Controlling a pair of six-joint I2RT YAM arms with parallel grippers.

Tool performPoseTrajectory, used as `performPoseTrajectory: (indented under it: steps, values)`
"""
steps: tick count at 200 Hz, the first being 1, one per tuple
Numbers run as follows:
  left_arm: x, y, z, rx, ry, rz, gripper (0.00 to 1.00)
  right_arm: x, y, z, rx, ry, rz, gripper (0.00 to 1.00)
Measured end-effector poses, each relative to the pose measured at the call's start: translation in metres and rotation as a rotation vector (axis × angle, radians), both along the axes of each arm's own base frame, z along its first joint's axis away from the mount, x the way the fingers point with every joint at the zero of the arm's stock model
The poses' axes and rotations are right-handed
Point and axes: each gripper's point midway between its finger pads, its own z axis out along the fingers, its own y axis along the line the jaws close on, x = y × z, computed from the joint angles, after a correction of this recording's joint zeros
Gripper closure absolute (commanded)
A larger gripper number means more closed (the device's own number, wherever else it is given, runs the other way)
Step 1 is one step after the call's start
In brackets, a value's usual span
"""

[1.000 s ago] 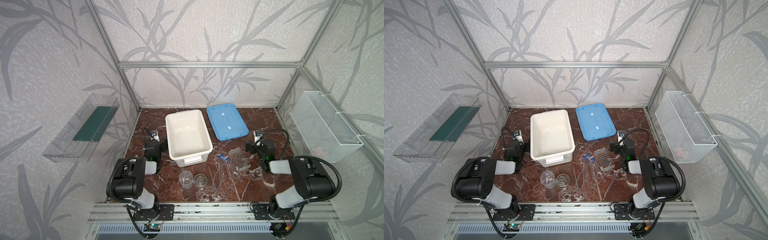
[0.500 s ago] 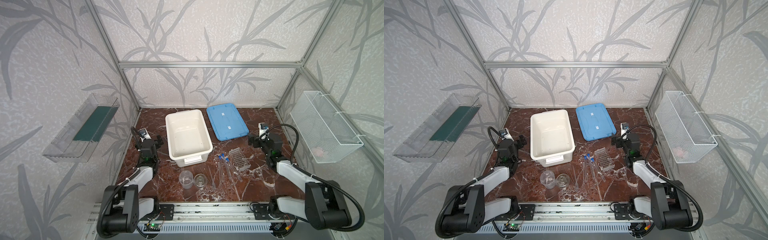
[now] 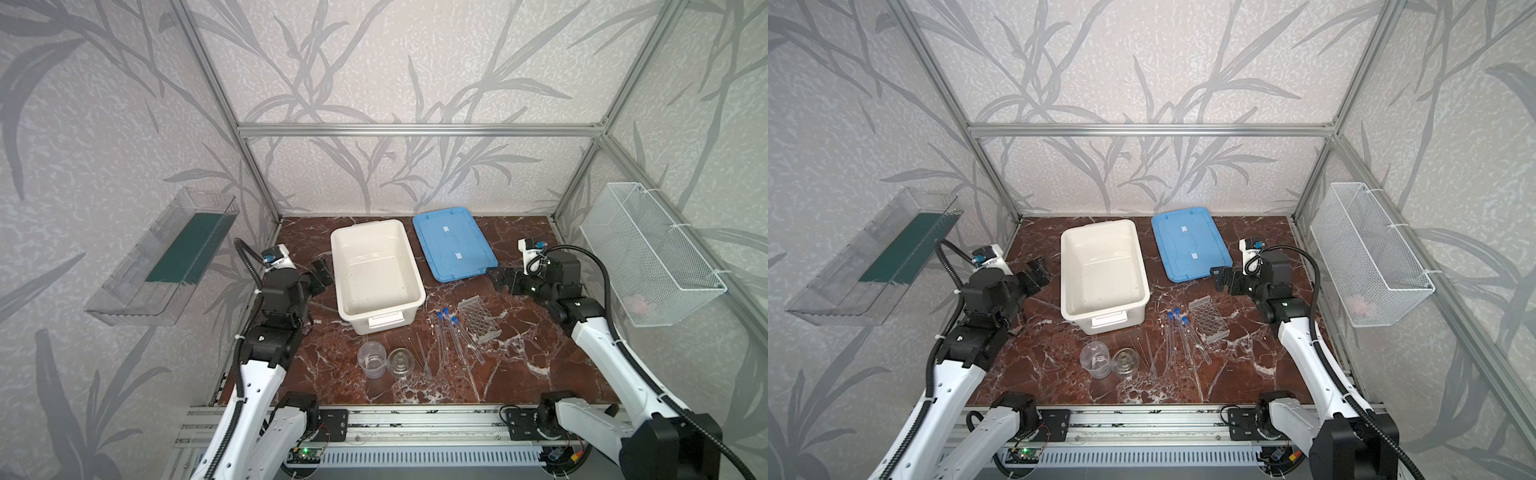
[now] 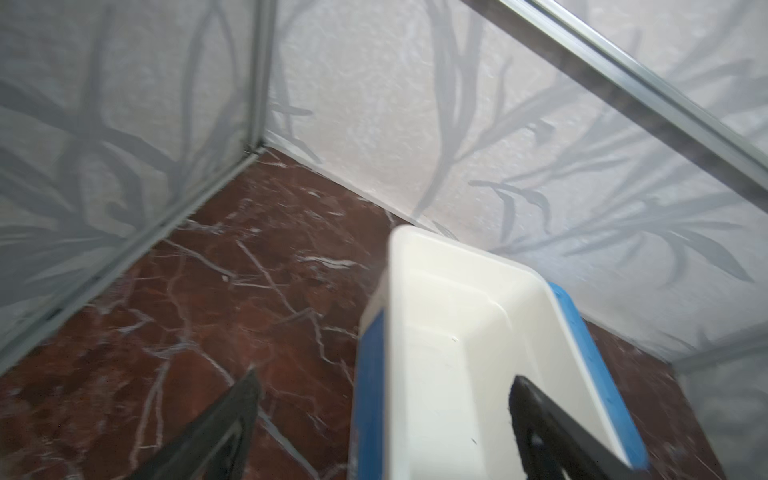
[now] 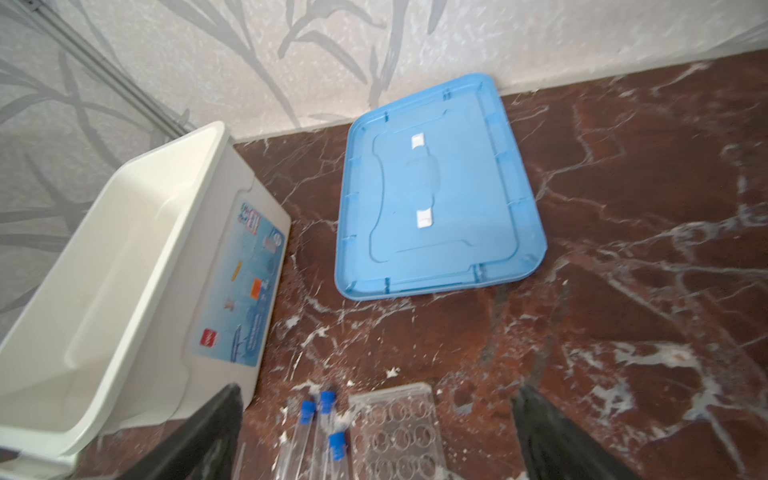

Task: Organize the chemistry lab equipment
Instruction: 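Move the left gripper over the blue-capped test tubes while the right arm rises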

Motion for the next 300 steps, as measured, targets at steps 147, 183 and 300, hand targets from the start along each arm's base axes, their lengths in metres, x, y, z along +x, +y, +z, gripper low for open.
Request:
performPoseTrajectory:
  steps: [147,183,300]
  values:
    - [-0.119,-0.292,-0.068,0.106,0.344,-0.828,0.37,-0.078,0.029,-0.006,0.085,0.221,0.173,0.09]
    - [-0.117,-0.323,-0.125,0.202,0.429,-0.814,0.47,-0.082,0.027,-0.007,0.081,0.210,0.169,0.09]
    - [-0.059,-0.311,-0.225,0.465,0.589,-0.715,0.58,-0.084,0.023,-0.019,0.062,0.222,0.152,0.09]
